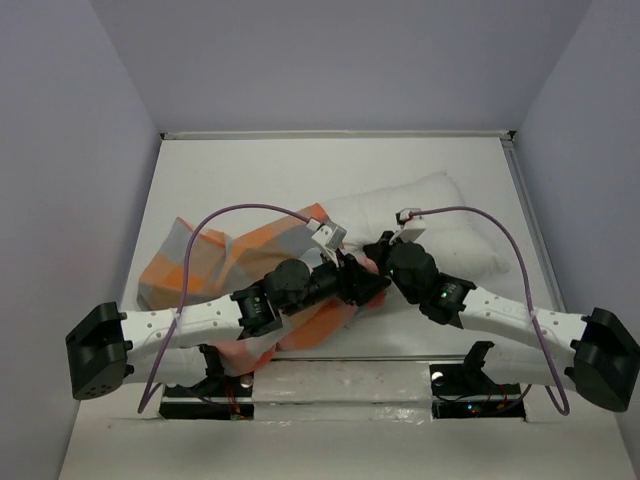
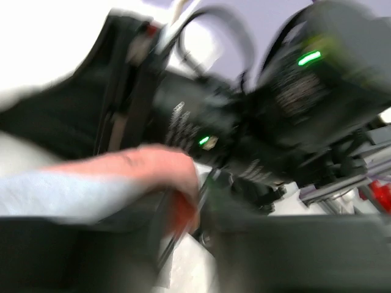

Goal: Put the pillow into the pillowcase

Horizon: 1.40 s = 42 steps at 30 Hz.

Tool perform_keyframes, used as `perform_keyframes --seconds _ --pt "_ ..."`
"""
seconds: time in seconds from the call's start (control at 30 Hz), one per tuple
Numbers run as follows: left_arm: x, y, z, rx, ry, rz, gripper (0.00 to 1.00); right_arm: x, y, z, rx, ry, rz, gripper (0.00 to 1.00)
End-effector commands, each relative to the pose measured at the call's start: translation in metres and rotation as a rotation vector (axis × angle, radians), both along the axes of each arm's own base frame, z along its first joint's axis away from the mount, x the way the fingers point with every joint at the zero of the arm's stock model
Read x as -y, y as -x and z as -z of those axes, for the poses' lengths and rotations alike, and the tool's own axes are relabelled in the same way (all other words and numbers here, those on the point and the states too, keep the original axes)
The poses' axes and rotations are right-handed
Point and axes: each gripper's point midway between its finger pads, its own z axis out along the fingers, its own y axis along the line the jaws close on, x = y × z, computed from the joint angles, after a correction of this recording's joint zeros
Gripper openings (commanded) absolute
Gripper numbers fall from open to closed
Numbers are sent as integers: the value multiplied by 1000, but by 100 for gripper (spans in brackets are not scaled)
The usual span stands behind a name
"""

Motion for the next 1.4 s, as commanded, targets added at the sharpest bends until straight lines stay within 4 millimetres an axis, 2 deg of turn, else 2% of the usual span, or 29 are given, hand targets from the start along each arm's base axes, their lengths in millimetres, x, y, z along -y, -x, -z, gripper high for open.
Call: perform_keyframes --seconds 0.0,0.03,0.07,0.2,0.27,0.3,0.37,0.4,0.43,0.47,0.5,0.57,0.6,0.63,0.73,0.77,0.8,0.83,0.87,0.9,0.97,1.0,1.03,1.07,1.1,1.13,1.2,1.23,1.37 --pt "-5 7 -26 32 83 20 74 -13 19 21 -56 -132 -13 0" --pt "-8 6 -29 37 71 17 83 -7 23 30 -73 -133 -8 0" --pt "-12 4 -36 49 68 12 99 -4 26 33 -84 -134 -9 0" --pt "-39 -6 -81 114 52 -68 99 9 39 37 -95 -114 -21 0" --pt "-64 -27 -95 124 13 -187 99 15 45 41 -112 -64 -33 19" --pt "-76 -39 -96 129 -8 -252 99 17 49 36 -115 -50 -49 38" --pt "-101 -73 -79 96 -92 -382 99 21 52 33 -115 3 -70 58" --pt "-110 -85 -71 82 -127 -431 99 19 51 20 -107 2 -74 66" --pt "-124 -103 -55 63 -185 -507 99 25 54 25 -124 67 -79 77" --pt "-132 -112 -46 57 -229 -548 99 27 54 20 -116 88 -82 81" --pt "-138 -125 -31 43 -289 -601 99 30 51 7 -103 106 -68 82" --pt "-146 -139 -20 35 -354 -656 99 30 46 -5 -72 166 -74 81" --pt "-153 -149 -3 24 -430 -705 99 32 42 -10 -63 183 -68 81" --pt "-156 -152 4 17 -466 -723 99 28 37 -30 -35 171 -69 81" --pt "-155 -164 28 -7 -541 -724 97 34 6 -29 -52 245 -17 85" --pt "-150 -169 30 -5 -536 -712 95 48 -13 -31 -66 243 43 88" --pt "-146 -174 41 -21 -560 -693 84 46 -21 -13 -127 263 26 89" --pt "-140 -178 37 -10 -547 -688 64 53 -29 1 -173 264 56 89" --pt "-136 -182 40 -8 -547 -680 55 53 -29 8 -188 268 60 86" --pt "-129 -185 49 -16 -559 -654 47 56 -29 16 -203 278 79 71" --pt "-118 -193 44 -3 -532 -639 29 55 -26 30 -242 266 80 52" --pt "-113 -195 43 4 -519 -632 8 55 -20 45 -272 272 69 41" --pt "-104 -201 39 18 -485 -618 0 45 -15 48 -284 223 23 6" --pt "-99 -203 36 29 -471 -608 0 40 -10 52 -294 199 -7 0" --pt "-89 -204 36 37 -455 -575 0 32 6 68 -314 193 -63 0" --pt "-80 -209 23 61 -408 -563 0 18 11 58 -285 121 -92 0" --pt "-68 -212 13 81 -371 -531 0 6 26 60 -289 93 -113 0" --pt "-55 -215 1 102 -335 -493 0 -10 40 58 -283 70 -142 0" --pt "-35 -214 -16 134 -304 -411 0 -38 60 46 -258 38 -186 0"
